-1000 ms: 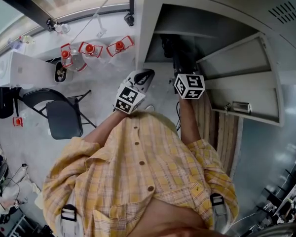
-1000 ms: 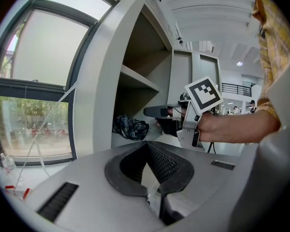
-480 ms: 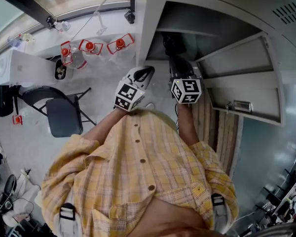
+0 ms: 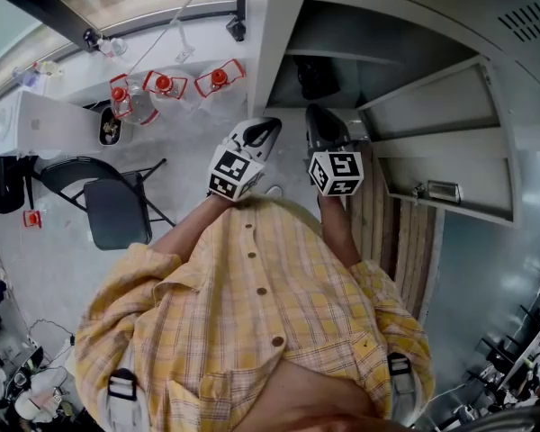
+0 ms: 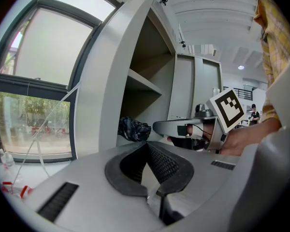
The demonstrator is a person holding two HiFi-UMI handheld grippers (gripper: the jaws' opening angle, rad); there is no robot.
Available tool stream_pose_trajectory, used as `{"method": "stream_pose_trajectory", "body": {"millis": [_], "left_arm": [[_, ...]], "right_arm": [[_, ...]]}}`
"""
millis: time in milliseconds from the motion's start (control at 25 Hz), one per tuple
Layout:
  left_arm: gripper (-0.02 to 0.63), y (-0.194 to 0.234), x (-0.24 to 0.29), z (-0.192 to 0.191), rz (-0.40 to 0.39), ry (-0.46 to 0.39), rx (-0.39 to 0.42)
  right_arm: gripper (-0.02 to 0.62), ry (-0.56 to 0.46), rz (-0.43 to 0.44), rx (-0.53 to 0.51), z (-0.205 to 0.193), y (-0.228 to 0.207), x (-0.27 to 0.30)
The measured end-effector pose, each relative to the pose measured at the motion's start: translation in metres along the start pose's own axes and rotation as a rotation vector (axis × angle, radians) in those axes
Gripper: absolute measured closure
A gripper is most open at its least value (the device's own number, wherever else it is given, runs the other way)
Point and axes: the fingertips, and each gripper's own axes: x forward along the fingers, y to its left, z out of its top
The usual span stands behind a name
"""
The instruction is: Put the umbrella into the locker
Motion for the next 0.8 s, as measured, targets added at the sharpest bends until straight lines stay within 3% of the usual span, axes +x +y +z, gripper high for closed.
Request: {"method": "stream_pose_trajectory", "body": {"millis": [800], "left_arm": [[0.601, 0.0, -0.002, -0.01, -0.003, 0.014, -0.021]], "right_arm": [[0.598, 0.045, 0.067, 0.002, -0.021, 0.027, -0.01]]}}
